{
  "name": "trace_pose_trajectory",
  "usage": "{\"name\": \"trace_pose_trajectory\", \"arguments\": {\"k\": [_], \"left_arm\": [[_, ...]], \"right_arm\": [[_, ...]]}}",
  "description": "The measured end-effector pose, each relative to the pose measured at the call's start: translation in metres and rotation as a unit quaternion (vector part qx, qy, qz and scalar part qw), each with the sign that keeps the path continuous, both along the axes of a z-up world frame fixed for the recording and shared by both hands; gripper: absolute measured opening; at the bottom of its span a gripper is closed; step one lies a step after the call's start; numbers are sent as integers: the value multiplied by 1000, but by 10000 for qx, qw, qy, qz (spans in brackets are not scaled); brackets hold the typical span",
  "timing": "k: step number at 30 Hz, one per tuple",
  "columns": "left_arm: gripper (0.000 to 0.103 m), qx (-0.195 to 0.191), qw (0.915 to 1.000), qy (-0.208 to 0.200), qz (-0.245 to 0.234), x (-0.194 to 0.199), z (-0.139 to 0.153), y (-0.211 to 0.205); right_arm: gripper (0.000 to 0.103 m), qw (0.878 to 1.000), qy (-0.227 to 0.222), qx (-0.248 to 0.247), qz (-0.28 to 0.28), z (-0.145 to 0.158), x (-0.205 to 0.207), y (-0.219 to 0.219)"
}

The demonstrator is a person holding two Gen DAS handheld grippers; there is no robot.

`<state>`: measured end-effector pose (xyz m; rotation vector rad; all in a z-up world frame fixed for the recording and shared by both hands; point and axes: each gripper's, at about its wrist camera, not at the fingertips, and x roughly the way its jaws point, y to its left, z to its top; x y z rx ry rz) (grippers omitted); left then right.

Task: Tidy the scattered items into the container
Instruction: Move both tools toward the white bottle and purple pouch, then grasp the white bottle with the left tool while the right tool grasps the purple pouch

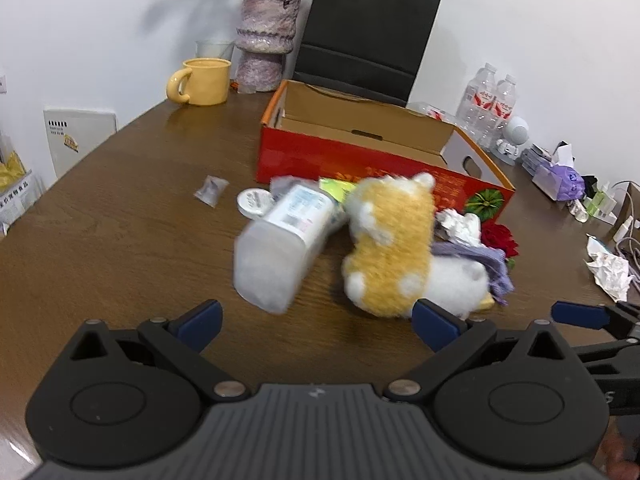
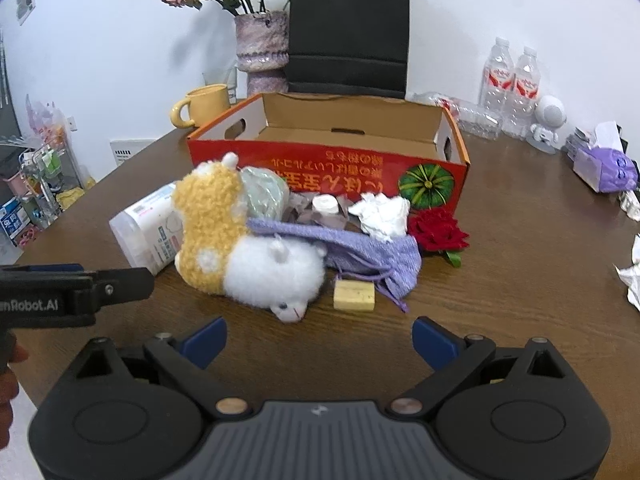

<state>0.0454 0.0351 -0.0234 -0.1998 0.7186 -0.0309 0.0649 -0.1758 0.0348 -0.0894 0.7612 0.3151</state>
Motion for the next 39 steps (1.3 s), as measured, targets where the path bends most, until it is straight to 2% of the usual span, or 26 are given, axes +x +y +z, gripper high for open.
{"name": "trace_pose_trajectory", "arguments": {"k": [5, 10, 14, 18, 21, 27, 29, 31, 33, 34, 35, 36, 39], "left_arm": [[103, 231, 9996, -60, -148, 16, -3, 15], [103, 528, 9978, -153, -379, 31, -5, 26], [103, 681, 9961, -15, -561, 41, -6, 27], [103, 855, 9947, 5, -574, 48, -6, 28], [103, 912, 9940, 13, -601, 53, -8, 26], [103, 1034, 9934, -98, -497, 62, -16, 17], [100, 1048, 9933, -153, -455, 64, -18, 13], [87, 994, 9941, -133, -419, 66, -20, 10], [59, 866, 9952, -104, -445, 67, -21, 8], [51, 773, 9961, -93, -421, 66, -22, 7], [48, 716, 9969, -93, -322, 64, -22, 7], [47, 701, 9972, -107, -251, 61, -21, 5], [45, 650, 9976, -190, -126, 50, -17, 1]], "right_arm": [[98, 10000, -78, 29, 33, 0, 13, 9], [94, 9998, -98, -147, -60, -2, 26, 15], [92, 9997, -138, -177, -68, 2, 34, 13], [88, 9994, -293, -57, 165, 8, 40, 11], [82, 9984, -425, -158, 332, 7, 48, 16], [74, 9966, -349, -317, 678, 2, 76, 19], [64, 9958, -222, -239, 861, 2, 85, 17], [34, 9945, 50, -53, 1045, 1, 95, 13], [13, 9926, 335, 208, 1151, 0, 101, 7], [9, 9914, 441, 333, 1188, 0, 104, 3], [8, 9907, 482, 437, 1194, 1, 105, -1], [4, 9903, 486, 543, 1184, 3, 106, -7], [2, 9887, 384, 879, 1152, 12, 105, -26]]}}
